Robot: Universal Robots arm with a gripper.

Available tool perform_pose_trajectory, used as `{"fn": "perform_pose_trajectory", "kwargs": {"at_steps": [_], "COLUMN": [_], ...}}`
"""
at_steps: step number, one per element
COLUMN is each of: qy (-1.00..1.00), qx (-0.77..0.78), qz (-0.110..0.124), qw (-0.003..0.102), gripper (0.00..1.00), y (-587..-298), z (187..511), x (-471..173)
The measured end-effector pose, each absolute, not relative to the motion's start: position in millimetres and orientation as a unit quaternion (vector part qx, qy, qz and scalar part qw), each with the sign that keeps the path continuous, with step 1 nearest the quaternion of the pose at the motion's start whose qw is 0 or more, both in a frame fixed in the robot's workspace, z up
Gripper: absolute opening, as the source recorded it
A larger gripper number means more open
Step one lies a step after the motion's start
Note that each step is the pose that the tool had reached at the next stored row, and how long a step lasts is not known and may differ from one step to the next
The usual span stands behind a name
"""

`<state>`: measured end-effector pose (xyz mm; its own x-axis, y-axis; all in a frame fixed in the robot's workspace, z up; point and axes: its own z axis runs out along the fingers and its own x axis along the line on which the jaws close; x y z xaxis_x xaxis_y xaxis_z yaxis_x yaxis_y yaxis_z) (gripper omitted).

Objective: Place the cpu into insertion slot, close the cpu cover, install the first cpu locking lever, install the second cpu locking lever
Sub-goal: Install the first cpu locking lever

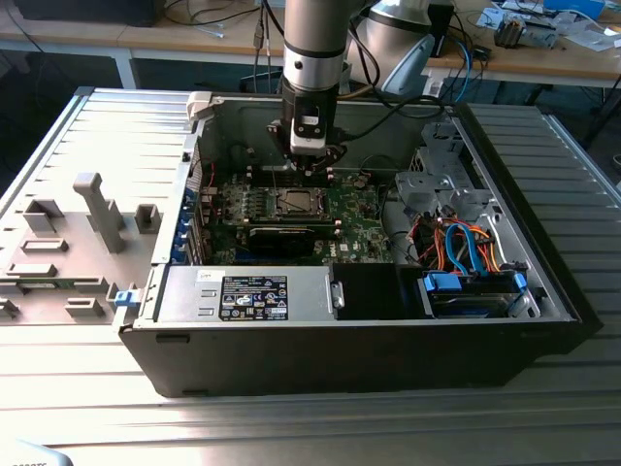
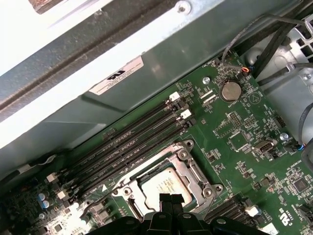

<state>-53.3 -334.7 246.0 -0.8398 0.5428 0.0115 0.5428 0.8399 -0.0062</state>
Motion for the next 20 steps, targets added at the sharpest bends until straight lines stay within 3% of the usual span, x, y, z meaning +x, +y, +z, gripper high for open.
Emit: {"fn": "perform_pose_trajectory", "kwargs": {"at_steps": [20], "qy": [-0.965], "qx": [-0.264], "qz": [0.001], "qw": [0.006], "gripper": [0.11], "y": [-334.7], "z": [245.9], "x": [-53.3]}}
